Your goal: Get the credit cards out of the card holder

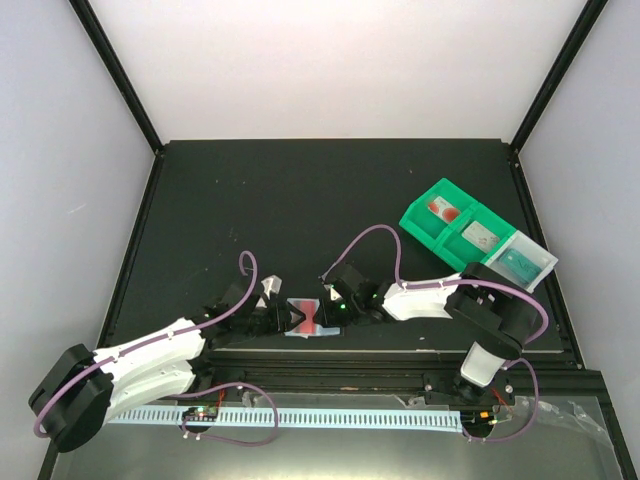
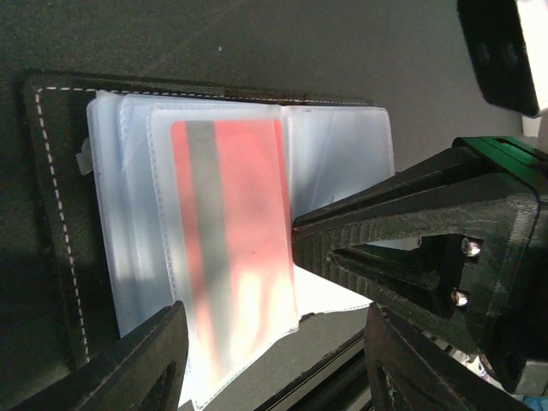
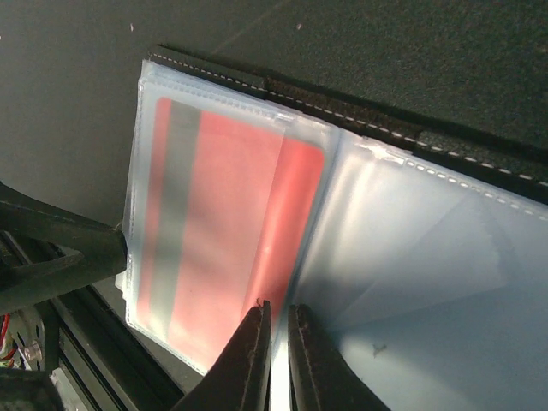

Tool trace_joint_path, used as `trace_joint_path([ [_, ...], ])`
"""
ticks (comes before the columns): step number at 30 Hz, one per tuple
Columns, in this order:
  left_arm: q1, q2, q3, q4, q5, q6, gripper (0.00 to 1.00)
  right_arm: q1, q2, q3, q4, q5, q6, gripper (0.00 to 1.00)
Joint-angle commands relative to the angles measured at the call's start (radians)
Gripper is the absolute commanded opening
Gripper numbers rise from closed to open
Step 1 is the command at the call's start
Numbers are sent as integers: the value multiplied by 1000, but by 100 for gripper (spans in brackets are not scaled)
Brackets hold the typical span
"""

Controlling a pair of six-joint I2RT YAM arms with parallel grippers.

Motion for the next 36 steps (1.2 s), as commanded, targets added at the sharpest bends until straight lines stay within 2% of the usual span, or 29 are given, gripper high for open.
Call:
trace_joint_path([
  [1,-4,-9,0,51,19,-4,59,5,16,-26,-22,36,6,7],
  [14,-4,-10,4,20,0,-6,67,5,23,-30,-21,38,6,6],
  [29,-4,-7,3,9,-4,-6,71,5,26,-28,-24,39,4,6],
  [36,-4,-8,-10,53,23,-16,71,4,26,-25,-24,40,6,6],
])
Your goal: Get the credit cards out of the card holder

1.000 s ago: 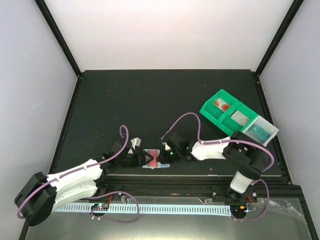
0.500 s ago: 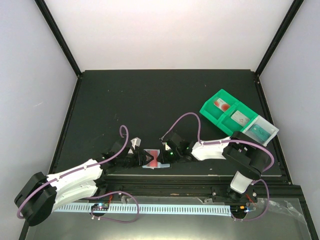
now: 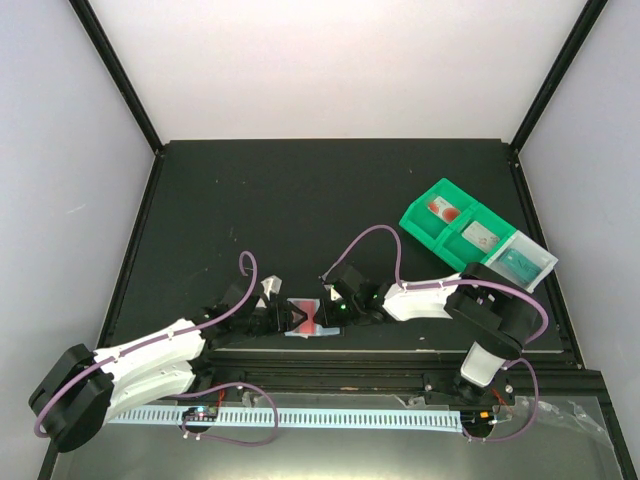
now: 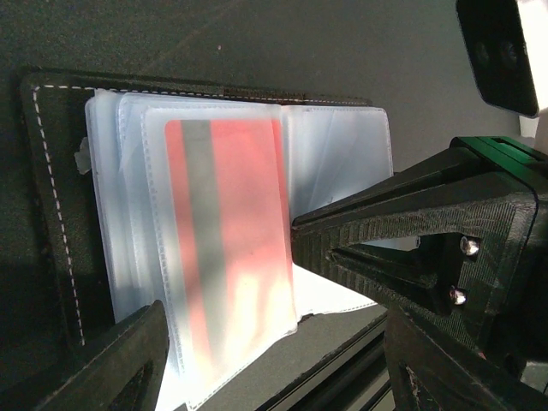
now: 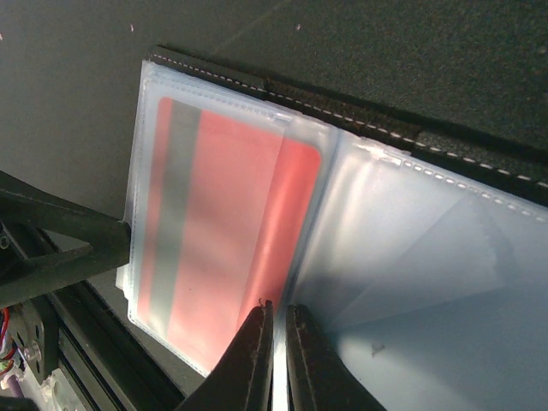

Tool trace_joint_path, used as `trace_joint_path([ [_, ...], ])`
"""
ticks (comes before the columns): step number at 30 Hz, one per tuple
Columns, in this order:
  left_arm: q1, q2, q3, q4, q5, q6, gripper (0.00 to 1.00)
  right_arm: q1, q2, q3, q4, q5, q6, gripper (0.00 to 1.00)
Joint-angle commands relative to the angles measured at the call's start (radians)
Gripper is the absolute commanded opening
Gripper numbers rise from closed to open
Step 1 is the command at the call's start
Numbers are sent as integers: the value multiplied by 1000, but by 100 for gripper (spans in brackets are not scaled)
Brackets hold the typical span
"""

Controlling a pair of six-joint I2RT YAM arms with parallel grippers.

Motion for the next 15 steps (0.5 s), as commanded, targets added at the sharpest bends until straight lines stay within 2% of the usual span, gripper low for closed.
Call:
trace_joint_path([
  [1,-4,-8,-6,37,22,-11,71,5,26,-19,-35,39,6,6],
  [15,-4,-19,-4,143,114,-60,71,5,14,-40,5,28,18,6],
])
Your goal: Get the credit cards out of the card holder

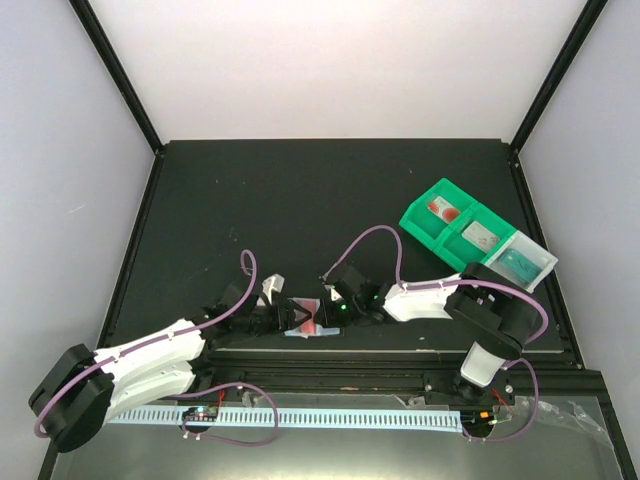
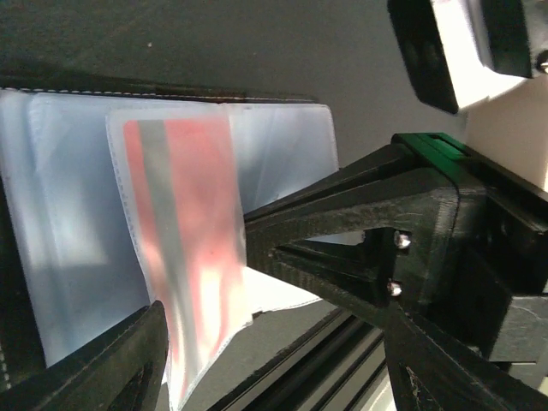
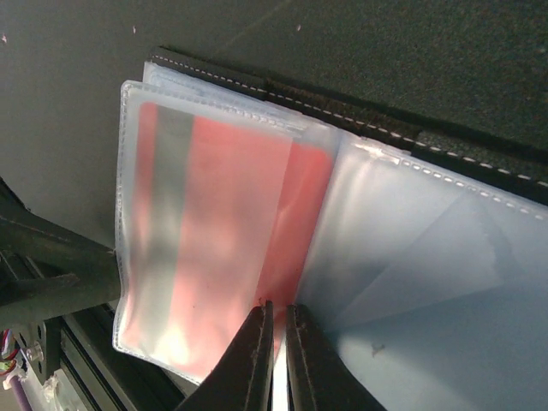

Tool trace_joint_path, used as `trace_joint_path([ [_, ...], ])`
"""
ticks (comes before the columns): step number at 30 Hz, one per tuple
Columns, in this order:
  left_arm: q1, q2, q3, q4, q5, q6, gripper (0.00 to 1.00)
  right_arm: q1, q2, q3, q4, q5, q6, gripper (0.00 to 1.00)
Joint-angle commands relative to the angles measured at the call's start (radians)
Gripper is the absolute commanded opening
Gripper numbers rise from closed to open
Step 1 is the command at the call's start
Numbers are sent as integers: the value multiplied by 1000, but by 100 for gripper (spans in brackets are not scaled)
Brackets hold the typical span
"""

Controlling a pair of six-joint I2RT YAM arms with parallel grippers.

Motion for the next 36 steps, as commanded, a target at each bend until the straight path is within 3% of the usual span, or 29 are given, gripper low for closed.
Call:
trace_joint_path([
  [1,-4,-22,6,93,69,-37,71,5,7,-41,8,26,17,6],
  [10,-8,-8,13,197,97,-85,71,5,-64,-86,84,74,42,13],
  [20,-38,106,38,339,151,-131,71,3,-237,-145,2,262,62,26],
  [26,-80,159,55,385,139,-140,71,4,-396,-171,-88,385,72,28],
  [31,-91,155,68,338,125,-111,71,4,-477,-181,-119,423,69,28],
  [36,-90,87,83,139,6,-45,63,3,-487,-179,-119,402,61,26],
])
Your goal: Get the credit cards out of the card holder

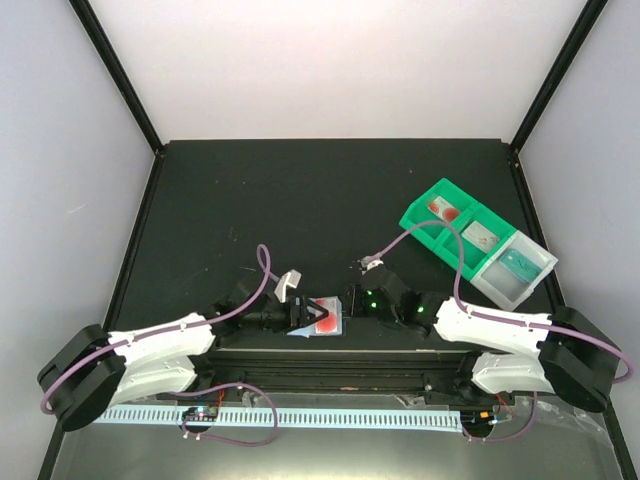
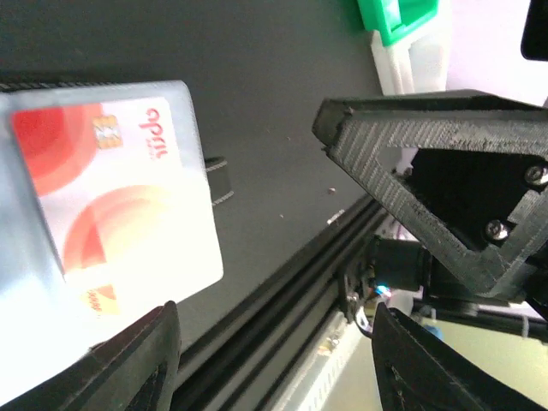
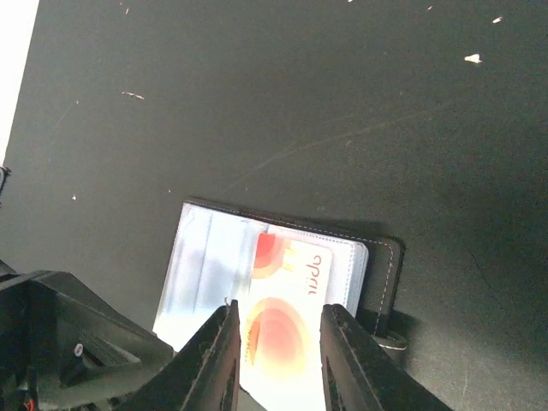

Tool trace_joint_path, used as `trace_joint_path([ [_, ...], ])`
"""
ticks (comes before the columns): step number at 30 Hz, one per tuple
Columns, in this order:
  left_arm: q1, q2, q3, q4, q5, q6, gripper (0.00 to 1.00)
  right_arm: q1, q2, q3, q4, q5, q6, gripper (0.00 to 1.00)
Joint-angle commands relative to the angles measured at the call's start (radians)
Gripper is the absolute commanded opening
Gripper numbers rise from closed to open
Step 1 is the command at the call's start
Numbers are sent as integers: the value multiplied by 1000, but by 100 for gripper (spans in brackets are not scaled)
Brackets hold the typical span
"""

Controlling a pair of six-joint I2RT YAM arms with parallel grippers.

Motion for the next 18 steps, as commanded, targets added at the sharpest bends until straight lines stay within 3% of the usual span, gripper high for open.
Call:
trace_joint_path([
  [1,-4,-61,41,-163,-115,73,61,2,-7,-9,-7,24,-5,25],
  [7,7,-79,6,-207,-162,75,53,2,49,3,58,-61,-18,20],
  [18,24,2,-2,-147,-133,69,51,2,198,56,60,-117,-35,14],
])
